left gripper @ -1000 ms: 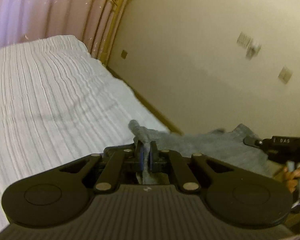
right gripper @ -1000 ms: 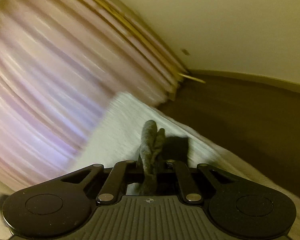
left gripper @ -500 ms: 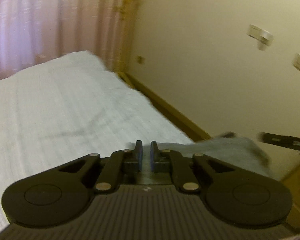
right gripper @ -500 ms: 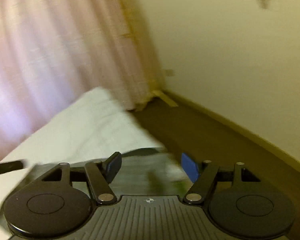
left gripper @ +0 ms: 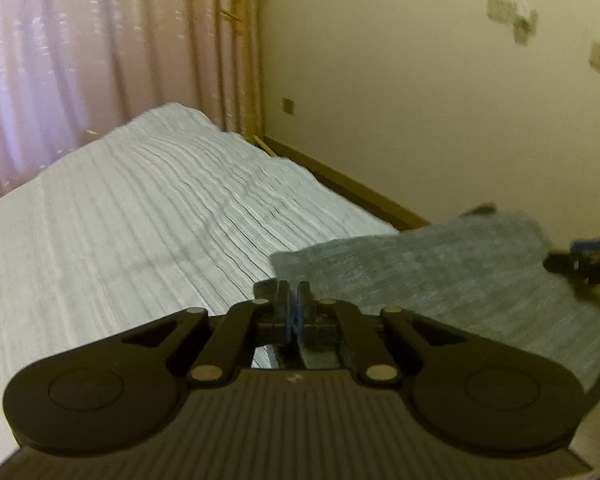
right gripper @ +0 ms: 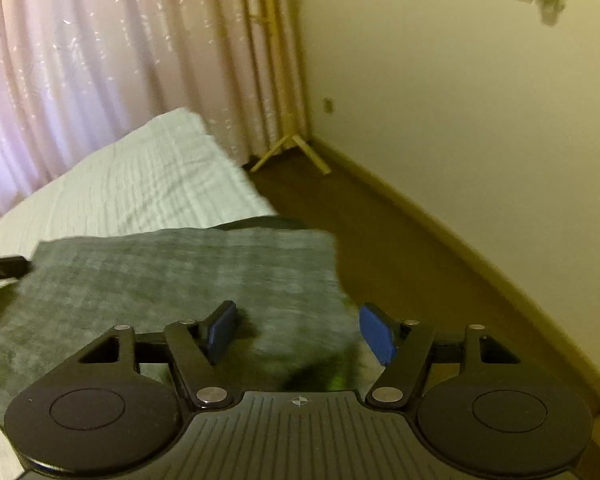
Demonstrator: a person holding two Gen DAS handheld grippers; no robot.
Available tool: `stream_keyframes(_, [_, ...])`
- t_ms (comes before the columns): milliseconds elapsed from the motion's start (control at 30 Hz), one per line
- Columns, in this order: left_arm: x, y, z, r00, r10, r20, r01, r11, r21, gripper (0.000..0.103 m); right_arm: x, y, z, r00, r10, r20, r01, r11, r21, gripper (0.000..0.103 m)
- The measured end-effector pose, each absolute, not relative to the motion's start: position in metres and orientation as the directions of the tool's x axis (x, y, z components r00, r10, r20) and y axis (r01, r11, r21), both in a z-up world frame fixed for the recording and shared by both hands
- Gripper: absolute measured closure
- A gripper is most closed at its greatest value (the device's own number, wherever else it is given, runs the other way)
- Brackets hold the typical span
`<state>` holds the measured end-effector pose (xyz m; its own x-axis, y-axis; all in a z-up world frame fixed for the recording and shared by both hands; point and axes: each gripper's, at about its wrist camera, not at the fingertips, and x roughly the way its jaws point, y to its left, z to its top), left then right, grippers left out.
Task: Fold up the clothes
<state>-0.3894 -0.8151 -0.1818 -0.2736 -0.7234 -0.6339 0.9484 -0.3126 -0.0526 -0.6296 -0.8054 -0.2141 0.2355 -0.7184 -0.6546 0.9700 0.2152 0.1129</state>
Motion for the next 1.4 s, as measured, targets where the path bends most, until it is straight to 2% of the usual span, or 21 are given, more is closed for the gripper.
stream_keyframes(100, [-0.393, -0.780, -0.155, -0.302, -0.733, -0.609, 0.946, -0.311, -0.095, 0.102, -0.619, -0.786, -0.204, 0.270, -0.714, -0.646, 0.960, 0.253, 0.122, 0.040])
stream_keyframes(233, [-0.414, -0.747, -0.166, -0.295, -0.702, -0.648, 0.947, -0.307, -0.098, 0.102, -0.606, -0.761, -0.191, 0.315, -0.706, -0.634, 0.944, 0.302, 0.133, 0.040])
stream_keyframes(300, [-0.423, -0.739, -0.185, -0.240, -0.695, -0.678, 0.956, -0.289, -0.042, 0.101, -0.601, -0.750, -0.189, 0.326, -0.697, -0.639, 0.939, 0.318, 0.131, 0.052])
stream_keyframes(400, [-0.423, -0.735, -0.195, -0.213, -0.696, -0.685, 0.962, -0.272, -0.022, 0.101, -0.602, -0.738, -0.206, 0.291, -0.668, -0.685, 0.946, 0.307, 0.103, 0.059])
stream_keyframes(733, [-0.423, -0.727, -0.170, -0.120, -0.676, -0.727, 0.983, -0.181, 0.006, 0.099, -0.647, -0.712, -0.184, 0.219, -0.631, -0.744, 0.972, 0.204, 0.113, 0.059])
stream_keyframes(767, [-0.424, -0.720, -0.164, -0.101, -0.671, -0.735, 0.987, -0.162, 0.012, 0.098, -0.651, -0.706, -0.179, 0.220, -0.627, -0.748, 0.974, 0.190, 0.126, 0.058])
stream_keyframes(800, [-0.425, -0.712, -0.157, -0.085, -0.664, -0.743, 0.990, -0.142, 0.013, 0.098, -0.653, -0.698, -0.173, 0.220, -0.621, -0.753, 0.974, 0.175, 0.140, 0.046])
stream_keyframes(867, [-0.426, -0.694, -0.143, -0.065, -0.654, -0.754, 0.994, -0.108, 0.008, 0.095, -0.654, -0.680, -0.164, 0.228, -0.622, -0.749, 0.974, 0.148, 0.173, 0.030])
stream_keyframes(1000, [-0.423, -0.653, -0.119, -0.059, -0.634, -0.771, 0.997, -0.077, -0.013, 0.084, -0.645, -0.658, -0.143, 0.253, -0.615, -0.747, 0.966, 0.114, 0.234, 0.028])
stream_keyframes(1033, [-0.422, -0.644, -0.113, -0.057, -0.631, -0.774, 0.997, -0.073, -0.014, 0.081, -0.641, -0.655, -0.139, 0.257, -0.608, -0.751, 0.964, 0.103, 0.247, 0.024])
stream_keyframes(1067, [-0.421, -0.634, -0.107, -0.054, -0.628, -0.776, 0.997, -0.070, -0.013, 0.079, -0.638, -0.649, -0.133, 0.259, -0.605, -0.753, 0.962, 0.096, 0.255, 0.013])
stream_keyframes(1100, [-0.420, -0.625, -0.102, -0.052, -0.625, -0.779, 0.998, -0.068, -0.013, 0.078, -0.635, -0.639, -0.127, 0.260, -0.605, -0.753, 0.962, 0.093, 0.257, 0.009])
stream_keyframes(1400, [-0.408, -0.559, -0.053, -0.038, -0.658, -0.752, 0.998, -0.059, 0.001, 0.067, -0.612, -0.581, -0.079, 0.272, -0.614, -0.741, 0.960, 0.127, 0.248, 0.009])
